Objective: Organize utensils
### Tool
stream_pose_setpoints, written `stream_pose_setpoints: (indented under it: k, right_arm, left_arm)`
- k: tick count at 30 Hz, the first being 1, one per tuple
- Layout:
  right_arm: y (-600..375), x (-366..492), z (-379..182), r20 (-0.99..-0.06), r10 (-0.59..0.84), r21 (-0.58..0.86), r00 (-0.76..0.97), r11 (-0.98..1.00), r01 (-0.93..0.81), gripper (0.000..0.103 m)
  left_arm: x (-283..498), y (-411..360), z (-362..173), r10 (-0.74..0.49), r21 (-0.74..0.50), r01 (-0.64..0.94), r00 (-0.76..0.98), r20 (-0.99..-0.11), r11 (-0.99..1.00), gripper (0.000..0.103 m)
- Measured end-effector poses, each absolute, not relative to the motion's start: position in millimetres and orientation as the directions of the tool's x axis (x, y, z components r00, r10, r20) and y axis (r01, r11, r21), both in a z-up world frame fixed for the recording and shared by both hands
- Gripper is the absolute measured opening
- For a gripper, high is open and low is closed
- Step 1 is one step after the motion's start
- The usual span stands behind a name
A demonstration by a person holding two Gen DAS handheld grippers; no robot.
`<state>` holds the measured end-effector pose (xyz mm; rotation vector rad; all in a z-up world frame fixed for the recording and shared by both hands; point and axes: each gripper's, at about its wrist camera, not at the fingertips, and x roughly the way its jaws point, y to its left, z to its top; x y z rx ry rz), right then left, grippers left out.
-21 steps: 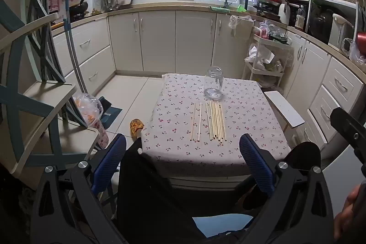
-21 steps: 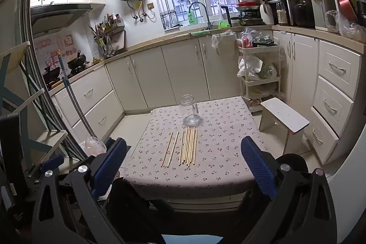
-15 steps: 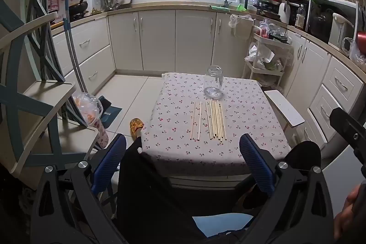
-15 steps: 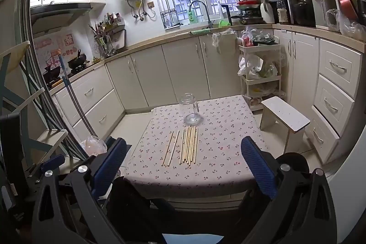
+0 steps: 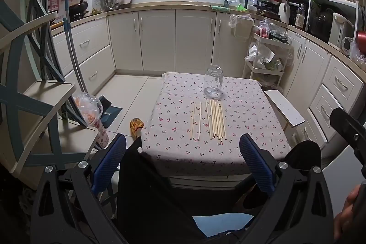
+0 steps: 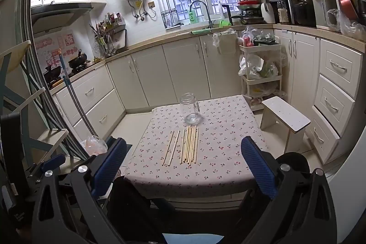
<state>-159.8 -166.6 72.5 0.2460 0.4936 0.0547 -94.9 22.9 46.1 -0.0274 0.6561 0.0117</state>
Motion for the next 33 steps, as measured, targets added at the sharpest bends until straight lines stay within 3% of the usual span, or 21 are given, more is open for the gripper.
stream_pose_setpoints:
  k: [13,19,25,33]
  right_arm:
    - [-160,-156,67,-0.467,0.112,0.243,0.877,0.97,0.005,0.096]
    - [-155,-144,49,-0.522,0.116,0.224,0.845,0.974,0.005,0.096]
    - [-162,-102,22,-0.664,0.138,0.21,0.735,0.978,0.007,0.096]
    - [-166,-28,-32,-0.674,0.202,0.254,0.711,0.967,-0.033,0.096]
  left_arm:
    - [-95,20,41,-0.008,-0.025,-0.01,0.79,-0.614,1.0,0.095]
    - [-84,19,31,-0.002,-0.02,-0.014,0.773,-0.635,1.0,0.095]
    - [-48,23,5,-0.01,-0.025,-0.01,0.726,-0.688,1.0,0.095]
    - [14,32,-46,-0.002,-0.028,-0.03,0.64,-0.768,0.999,0.095]
